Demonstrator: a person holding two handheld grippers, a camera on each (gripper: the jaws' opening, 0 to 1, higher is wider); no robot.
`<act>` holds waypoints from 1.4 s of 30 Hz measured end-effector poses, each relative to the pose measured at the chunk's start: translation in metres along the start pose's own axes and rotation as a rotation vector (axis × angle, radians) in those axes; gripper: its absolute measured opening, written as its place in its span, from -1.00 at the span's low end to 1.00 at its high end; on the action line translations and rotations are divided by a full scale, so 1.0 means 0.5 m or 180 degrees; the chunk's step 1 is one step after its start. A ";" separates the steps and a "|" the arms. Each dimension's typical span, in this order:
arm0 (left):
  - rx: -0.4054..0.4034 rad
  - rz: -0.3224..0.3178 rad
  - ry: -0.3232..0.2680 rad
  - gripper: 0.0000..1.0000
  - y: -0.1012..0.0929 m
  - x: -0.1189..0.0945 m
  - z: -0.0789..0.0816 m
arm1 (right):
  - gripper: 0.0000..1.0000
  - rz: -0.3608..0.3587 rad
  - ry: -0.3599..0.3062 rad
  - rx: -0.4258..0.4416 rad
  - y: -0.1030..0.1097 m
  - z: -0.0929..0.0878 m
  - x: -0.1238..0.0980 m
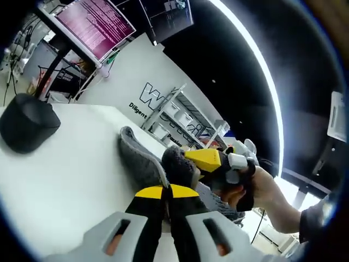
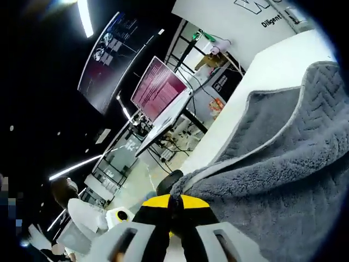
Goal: Fold the towel on the table until its edges align and the towel forms a compact rectangular stack.
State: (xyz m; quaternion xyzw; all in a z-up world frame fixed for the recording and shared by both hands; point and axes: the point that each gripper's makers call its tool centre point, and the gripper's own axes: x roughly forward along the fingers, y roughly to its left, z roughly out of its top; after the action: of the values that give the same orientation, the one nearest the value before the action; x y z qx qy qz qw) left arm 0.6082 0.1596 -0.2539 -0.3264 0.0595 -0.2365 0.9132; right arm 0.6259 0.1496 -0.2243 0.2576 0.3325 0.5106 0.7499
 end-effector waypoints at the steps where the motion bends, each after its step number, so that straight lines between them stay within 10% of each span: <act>1: -0.0008 -0.0006 -0.0006 -0.92 0.000 0.000 0.001 | -0.90 -0.0019 0.0027 -0.0030 -0.003 -0.002 0.003; 42: -0.0167 -0.0190 -0.0129 -0.69 -0.035 -0.013 -0.006 | -0.90 -0.0221 0.0339 -0.0686 0.023 -0.043 0.045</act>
State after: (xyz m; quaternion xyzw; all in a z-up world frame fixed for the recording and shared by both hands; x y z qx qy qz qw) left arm 0.5949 0.1490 -0.2454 -0.3567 0.0374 -0.2554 0.8979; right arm 0.6084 0.1755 -0.2354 0.1364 0.3238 0.5301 0.7717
